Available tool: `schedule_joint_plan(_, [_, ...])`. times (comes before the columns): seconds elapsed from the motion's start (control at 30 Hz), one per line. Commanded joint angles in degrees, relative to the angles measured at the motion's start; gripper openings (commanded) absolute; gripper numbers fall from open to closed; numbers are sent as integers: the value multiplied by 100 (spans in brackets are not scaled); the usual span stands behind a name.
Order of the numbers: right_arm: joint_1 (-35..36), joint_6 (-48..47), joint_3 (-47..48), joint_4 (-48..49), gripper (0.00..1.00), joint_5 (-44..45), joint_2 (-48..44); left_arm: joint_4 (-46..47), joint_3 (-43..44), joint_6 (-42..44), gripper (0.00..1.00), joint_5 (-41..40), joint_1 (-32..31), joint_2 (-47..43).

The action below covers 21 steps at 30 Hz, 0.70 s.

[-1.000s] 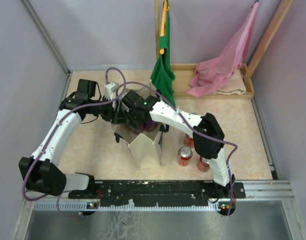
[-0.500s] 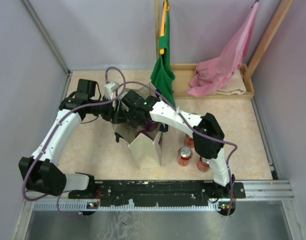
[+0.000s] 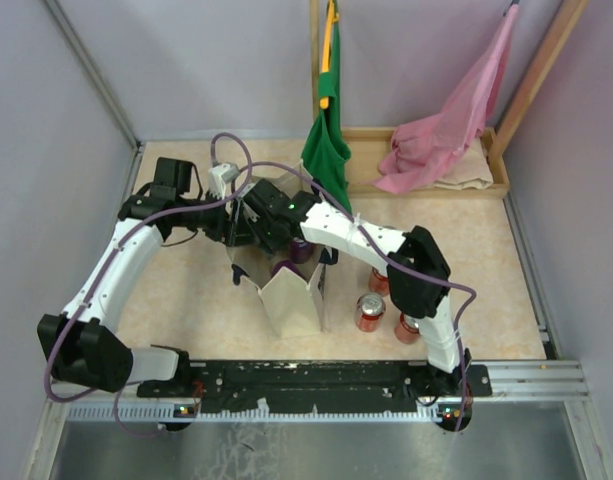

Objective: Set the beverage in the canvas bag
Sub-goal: Pick up the drink from the canvas bag.

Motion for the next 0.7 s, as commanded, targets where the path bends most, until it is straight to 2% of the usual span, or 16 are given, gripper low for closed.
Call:
schedule_joint_plan(0.0, [92, -100, 69, 270, 58, -115, -663, 67, 23, 97, 82, -11, -23, 109])
schedule_joint_plan(0.3, [114, 236, -657, 359, 58, -89, -1302, 56, 119, 75, 81, -107, -27, 172])
schedule_joint_plan(0.67, [127, 646, -1706, 930, 58, -349, -1376, 52, 149, 9, 76, -332, -25, 104])
